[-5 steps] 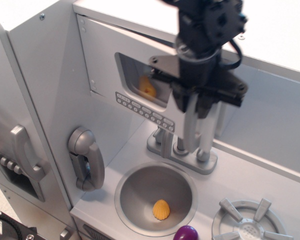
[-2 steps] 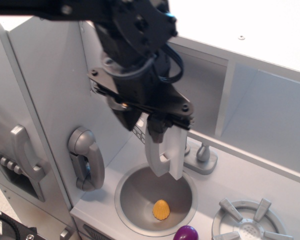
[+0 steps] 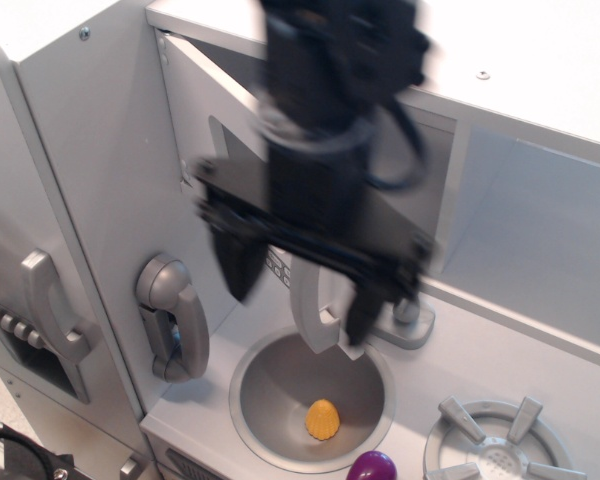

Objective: Open microwave

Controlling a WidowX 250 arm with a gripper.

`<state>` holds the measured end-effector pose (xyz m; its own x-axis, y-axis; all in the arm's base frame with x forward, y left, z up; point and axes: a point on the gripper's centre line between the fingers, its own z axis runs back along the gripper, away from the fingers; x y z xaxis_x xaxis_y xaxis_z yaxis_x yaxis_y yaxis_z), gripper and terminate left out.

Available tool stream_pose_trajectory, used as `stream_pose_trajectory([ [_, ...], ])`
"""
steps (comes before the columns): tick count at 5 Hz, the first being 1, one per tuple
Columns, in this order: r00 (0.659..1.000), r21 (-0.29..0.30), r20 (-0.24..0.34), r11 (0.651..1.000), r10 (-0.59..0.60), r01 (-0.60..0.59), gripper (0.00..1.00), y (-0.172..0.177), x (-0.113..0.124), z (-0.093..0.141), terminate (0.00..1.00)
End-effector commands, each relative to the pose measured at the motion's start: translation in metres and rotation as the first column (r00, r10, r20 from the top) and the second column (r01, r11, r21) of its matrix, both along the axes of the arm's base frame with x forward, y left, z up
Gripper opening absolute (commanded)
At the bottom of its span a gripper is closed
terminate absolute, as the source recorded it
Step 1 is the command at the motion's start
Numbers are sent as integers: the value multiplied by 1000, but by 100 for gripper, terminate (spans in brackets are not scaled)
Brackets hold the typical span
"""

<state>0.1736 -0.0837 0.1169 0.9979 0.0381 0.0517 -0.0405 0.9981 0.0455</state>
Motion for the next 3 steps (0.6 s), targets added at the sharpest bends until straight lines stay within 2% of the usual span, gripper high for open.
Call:
stream_pose_trajectory([
  [1, 997, -116, -46, 991, -70, 64, 100, -77, 29, 7, 0],
  [2, 989, -99, 63, 986, -130, 136, 100, -90, 49, 2, 0],
  [3, 988, -114, 127, 988, -91, 105, 100, -74, 84, 1, 0],
])
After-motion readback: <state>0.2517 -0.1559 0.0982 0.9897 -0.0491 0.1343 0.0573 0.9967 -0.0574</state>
